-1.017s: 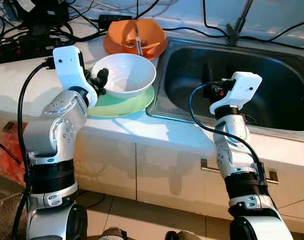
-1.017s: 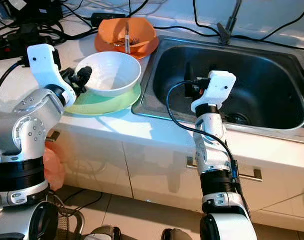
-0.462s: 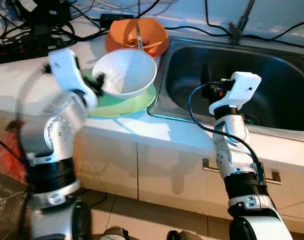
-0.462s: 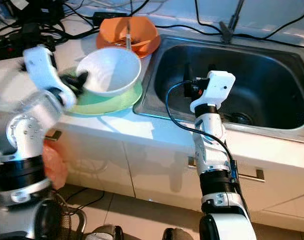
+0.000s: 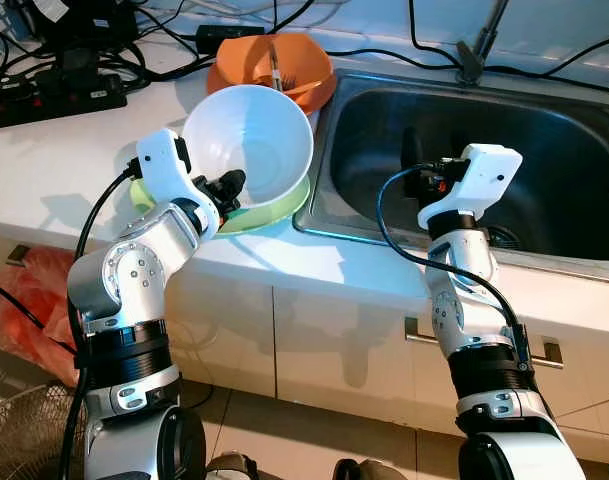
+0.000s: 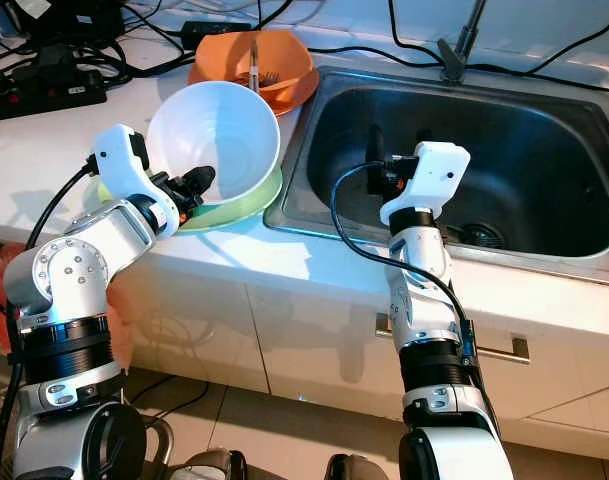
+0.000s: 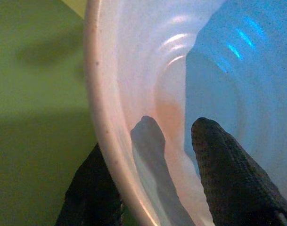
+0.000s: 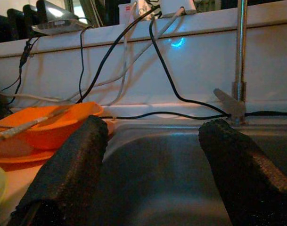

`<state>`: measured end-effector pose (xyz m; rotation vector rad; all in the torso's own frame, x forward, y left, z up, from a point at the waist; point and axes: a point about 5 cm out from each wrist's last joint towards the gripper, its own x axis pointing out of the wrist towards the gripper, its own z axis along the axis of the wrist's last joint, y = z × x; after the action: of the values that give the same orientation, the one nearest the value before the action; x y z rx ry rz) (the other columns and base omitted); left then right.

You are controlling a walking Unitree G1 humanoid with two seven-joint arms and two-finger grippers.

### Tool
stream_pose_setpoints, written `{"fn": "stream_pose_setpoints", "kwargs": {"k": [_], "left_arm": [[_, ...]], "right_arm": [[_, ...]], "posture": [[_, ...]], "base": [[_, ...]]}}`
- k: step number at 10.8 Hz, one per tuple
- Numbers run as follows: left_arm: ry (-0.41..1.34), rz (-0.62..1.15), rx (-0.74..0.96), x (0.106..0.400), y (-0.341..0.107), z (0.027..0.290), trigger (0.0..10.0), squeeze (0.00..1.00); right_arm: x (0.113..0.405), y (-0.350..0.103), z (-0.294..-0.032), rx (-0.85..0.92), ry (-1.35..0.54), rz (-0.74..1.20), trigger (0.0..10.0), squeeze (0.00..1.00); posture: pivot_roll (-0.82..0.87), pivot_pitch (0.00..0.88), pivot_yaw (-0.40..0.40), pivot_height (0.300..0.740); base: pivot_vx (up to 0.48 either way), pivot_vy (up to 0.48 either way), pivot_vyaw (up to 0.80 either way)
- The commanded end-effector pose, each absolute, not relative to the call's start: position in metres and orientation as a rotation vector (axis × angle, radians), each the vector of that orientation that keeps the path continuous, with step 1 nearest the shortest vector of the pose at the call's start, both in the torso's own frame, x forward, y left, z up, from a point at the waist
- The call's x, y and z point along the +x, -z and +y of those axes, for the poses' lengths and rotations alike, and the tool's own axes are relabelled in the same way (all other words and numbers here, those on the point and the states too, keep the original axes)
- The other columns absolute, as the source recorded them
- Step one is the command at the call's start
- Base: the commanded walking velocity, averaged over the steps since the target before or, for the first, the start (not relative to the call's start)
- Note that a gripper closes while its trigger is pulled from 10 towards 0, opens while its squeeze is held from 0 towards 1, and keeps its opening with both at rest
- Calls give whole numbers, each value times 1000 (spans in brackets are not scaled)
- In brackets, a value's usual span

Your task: Kitchen organization

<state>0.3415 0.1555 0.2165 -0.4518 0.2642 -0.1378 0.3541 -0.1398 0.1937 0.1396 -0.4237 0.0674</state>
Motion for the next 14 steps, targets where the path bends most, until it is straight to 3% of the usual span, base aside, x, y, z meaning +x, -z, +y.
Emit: {"fn": "stream_pose_setpoints", "kwargs": {"k": [1, 9, 14], "left_arm": [[139, 249, -447, 342, -218, 156, 0, 0], [100, 177, -431, 338, -226, 161, 0, 0], [137, -68, -510, 336, -260, 159, 0, 0]], "right_arm": [[354, -194, -143, 138, -56, -422, 10000, 0], [355, -193, -143, 138, -56, -412, 10000, 0], [357, -195, -143, 136, -60, -414, 10000, 0]], "posture": [[90, 108, 1, 740], [101, 123, -8, 740], [99, 118, -17, 740]], "base": [[0, 0, 0], [0, 0, 0], [0, 0, 0]]}}
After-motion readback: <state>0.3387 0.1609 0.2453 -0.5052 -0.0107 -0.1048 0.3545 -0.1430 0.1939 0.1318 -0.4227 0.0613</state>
